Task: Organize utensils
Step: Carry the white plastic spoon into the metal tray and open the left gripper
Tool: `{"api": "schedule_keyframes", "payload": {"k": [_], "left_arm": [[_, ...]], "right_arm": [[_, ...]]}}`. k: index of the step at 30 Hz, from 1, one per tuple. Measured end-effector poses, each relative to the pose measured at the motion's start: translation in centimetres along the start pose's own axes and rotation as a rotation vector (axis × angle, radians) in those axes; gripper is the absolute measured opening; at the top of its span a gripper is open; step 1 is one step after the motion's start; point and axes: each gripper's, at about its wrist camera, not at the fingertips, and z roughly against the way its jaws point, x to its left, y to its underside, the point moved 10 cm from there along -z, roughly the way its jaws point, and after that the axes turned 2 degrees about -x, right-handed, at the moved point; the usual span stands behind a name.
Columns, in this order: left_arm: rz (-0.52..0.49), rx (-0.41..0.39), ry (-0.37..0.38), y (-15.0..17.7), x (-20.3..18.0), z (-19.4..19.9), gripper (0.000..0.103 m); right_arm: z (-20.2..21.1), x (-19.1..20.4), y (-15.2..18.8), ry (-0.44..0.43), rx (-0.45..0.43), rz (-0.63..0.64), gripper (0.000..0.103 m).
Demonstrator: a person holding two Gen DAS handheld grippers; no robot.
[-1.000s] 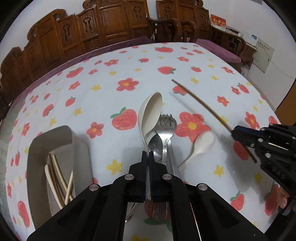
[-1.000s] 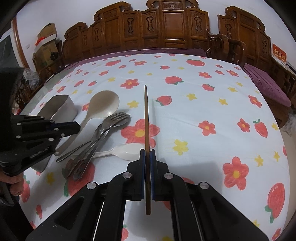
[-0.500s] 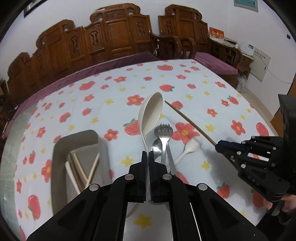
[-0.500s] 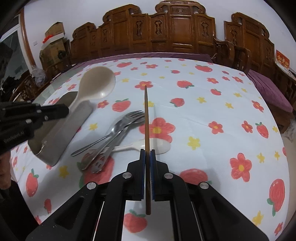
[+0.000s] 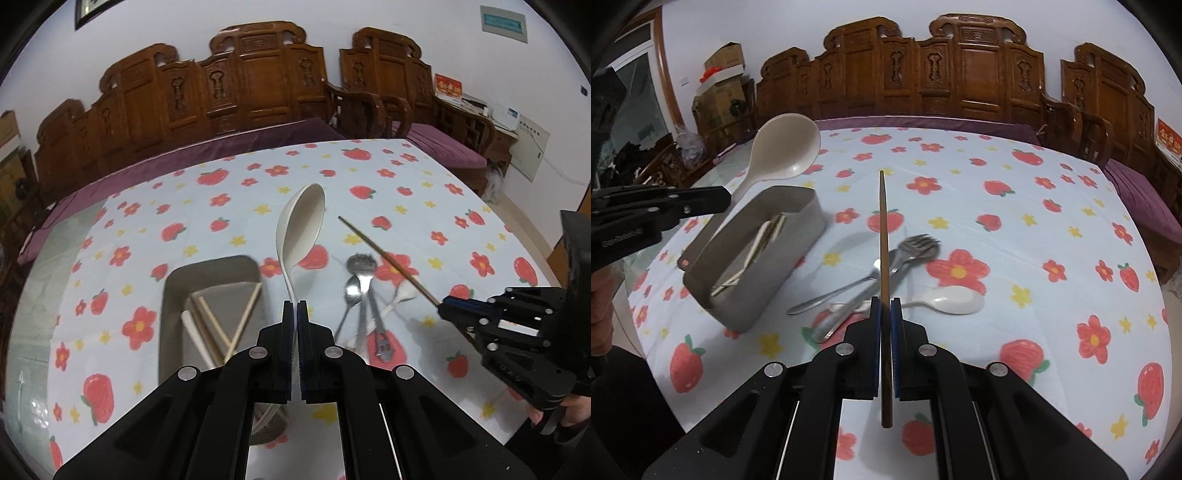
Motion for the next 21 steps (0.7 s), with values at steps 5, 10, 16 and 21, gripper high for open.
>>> {"api": "schedule_keyframes", "payload": {"k": [5, 10, 16, 21], "left_arm": [[0.051, 0.027, -0.011, 2.0, 3.1, -1.3, 0.001], [0.102, 0.052, -0.014, 3.6, 5.6, -3.2, 0.001], [0.153, 0.057, -0.008, 4.4, 7.5, -4.9, 0.001], [0.168, 0.073, 0.009, 5.2, 7.9, -5.5, 0.002]], "right_arm": [[-0.2, 1.5, -0.6, -0.006, 0.002, 0.017, 0.006], [-0.6, 2.3, -1.1, -0.007, 0.004, 0.017, 0.006], [-1.3, 2.8, -1.4, 0.003, 0.02, 0.02, 0.006], [-1.8, 3.6, -1.5, 0.007, 0.032, 0.033, 0.006]]}}
